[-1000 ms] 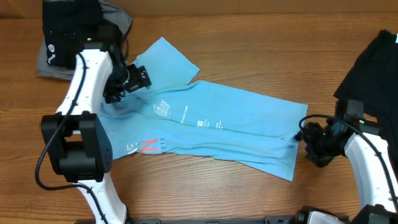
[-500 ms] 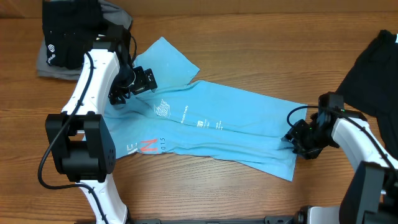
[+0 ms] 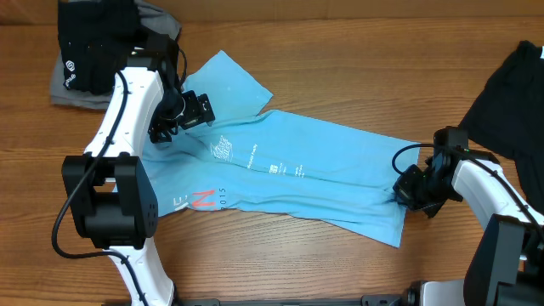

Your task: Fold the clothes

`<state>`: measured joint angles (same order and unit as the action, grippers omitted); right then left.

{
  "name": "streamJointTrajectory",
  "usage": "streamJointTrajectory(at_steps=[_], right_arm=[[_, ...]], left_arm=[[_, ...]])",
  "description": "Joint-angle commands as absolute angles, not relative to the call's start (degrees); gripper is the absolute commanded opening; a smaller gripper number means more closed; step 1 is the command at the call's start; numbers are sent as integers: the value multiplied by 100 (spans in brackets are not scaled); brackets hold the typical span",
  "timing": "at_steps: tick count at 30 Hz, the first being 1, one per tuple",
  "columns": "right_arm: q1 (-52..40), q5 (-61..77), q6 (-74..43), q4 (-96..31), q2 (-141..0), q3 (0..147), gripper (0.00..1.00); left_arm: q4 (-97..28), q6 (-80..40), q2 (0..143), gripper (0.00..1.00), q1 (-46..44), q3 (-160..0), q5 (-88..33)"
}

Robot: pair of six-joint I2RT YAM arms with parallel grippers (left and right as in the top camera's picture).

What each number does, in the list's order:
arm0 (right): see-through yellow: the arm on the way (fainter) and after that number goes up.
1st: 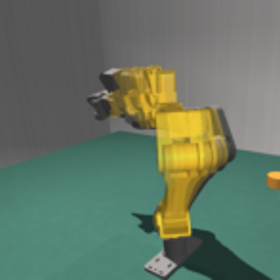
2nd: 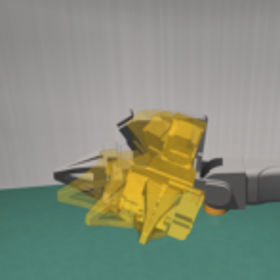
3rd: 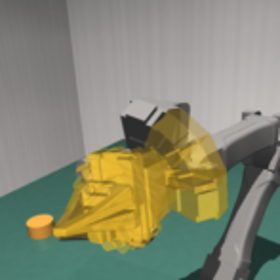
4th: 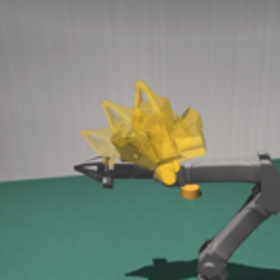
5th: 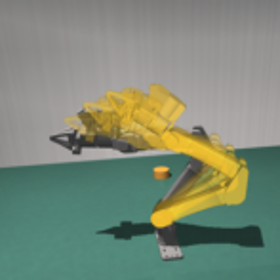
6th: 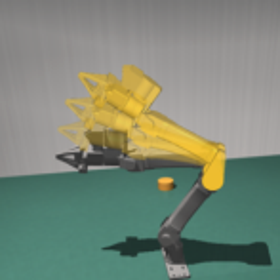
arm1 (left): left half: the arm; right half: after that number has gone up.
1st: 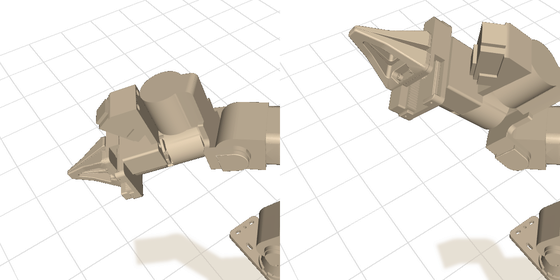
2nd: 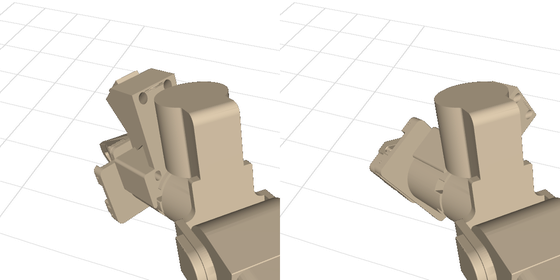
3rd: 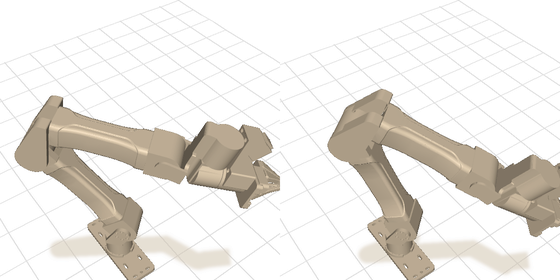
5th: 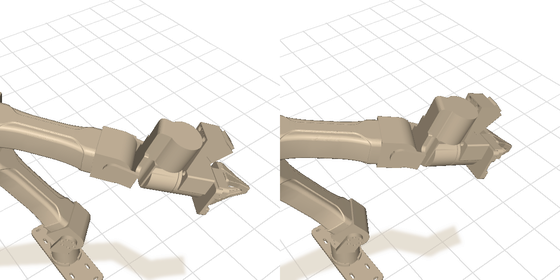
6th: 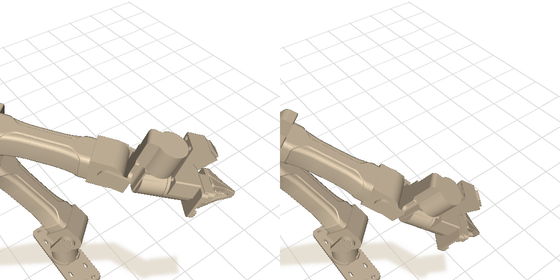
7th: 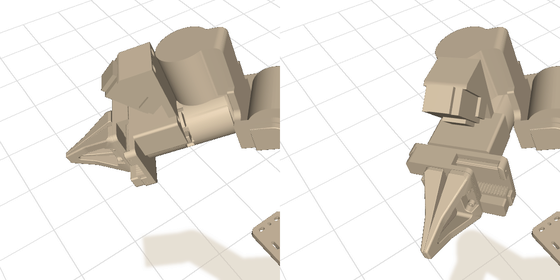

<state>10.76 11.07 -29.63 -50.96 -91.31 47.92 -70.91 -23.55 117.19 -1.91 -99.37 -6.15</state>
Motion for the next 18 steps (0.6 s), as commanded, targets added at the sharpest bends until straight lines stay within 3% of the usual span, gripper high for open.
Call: streamJointTrajectory(at_steps=[1, 9, 18], right_arm=[[1094, 593, -3216, -5059, -9144, 4772, 4], [1522, -32, -3774, -5168, -9144, 4801, 4], [1745, -655, -3929, -6388, -9142, 5621, 7]], left_arm=[[-7133, -2224, 11732, 100, -228, -9968, -550], [-7129, -2224, 11732, 100, -228, -9968, -528], [-7091, -2226, 11732, 100, -228, -9968, -539]])
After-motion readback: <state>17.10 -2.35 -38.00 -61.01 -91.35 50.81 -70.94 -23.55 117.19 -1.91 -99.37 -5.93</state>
